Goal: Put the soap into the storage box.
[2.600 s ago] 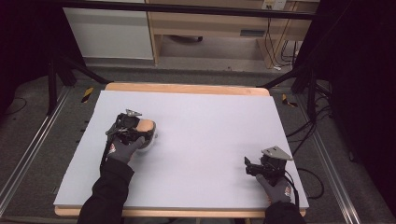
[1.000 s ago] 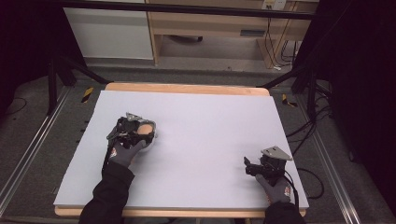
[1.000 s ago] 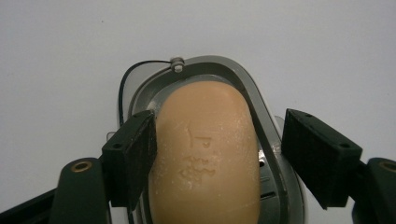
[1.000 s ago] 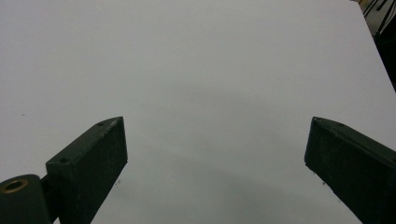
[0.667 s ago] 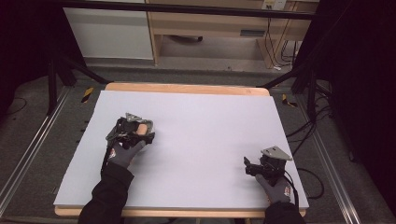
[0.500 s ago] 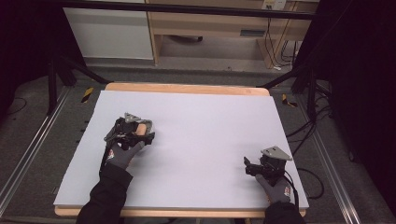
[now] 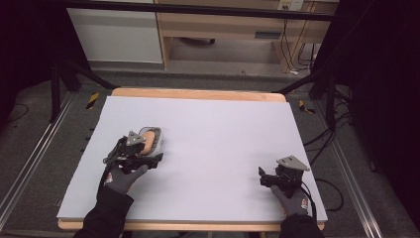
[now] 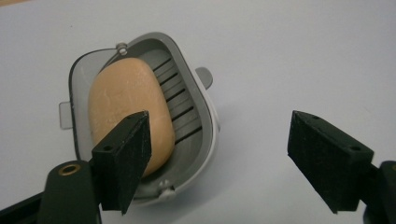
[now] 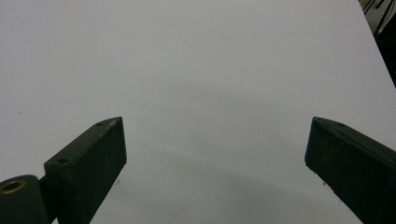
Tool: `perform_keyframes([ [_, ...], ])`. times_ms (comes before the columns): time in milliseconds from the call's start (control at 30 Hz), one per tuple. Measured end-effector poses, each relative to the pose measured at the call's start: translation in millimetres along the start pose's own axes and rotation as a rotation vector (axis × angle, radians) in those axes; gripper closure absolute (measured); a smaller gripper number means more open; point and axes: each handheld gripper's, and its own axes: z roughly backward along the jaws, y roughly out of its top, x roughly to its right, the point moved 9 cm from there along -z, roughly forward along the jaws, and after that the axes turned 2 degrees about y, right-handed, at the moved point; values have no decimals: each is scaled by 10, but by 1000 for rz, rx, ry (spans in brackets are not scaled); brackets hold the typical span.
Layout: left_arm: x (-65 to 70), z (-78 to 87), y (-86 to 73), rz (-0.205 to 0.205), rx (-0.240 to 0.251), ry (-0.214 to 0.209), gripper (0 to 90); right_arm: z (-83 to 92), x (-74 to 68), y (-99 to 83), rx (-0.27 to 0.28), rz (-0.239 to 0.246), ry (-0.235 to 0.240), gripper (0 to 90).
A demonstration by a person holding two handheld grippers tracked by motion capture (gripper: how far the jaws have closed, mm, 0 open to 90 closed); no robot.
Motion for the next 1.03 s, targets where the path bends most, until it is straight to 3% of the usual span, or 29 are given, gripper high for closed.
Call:
perform_keyframes([
  [333,-106,198,-248,4,5,32,200,-7,9,-31,-13,1,-8,53],
  [600,-307,246,-481,53,8,75,198,-16,16,-71,-37,14,-11,53],
  [767,-456,242,-594,80,5,110,196,-1,52,-115,-40,-9,-4,53],
  [1033,-633,238,-696,114,-7,143,197,7,73,-155,-50,-13,-6,53],
])
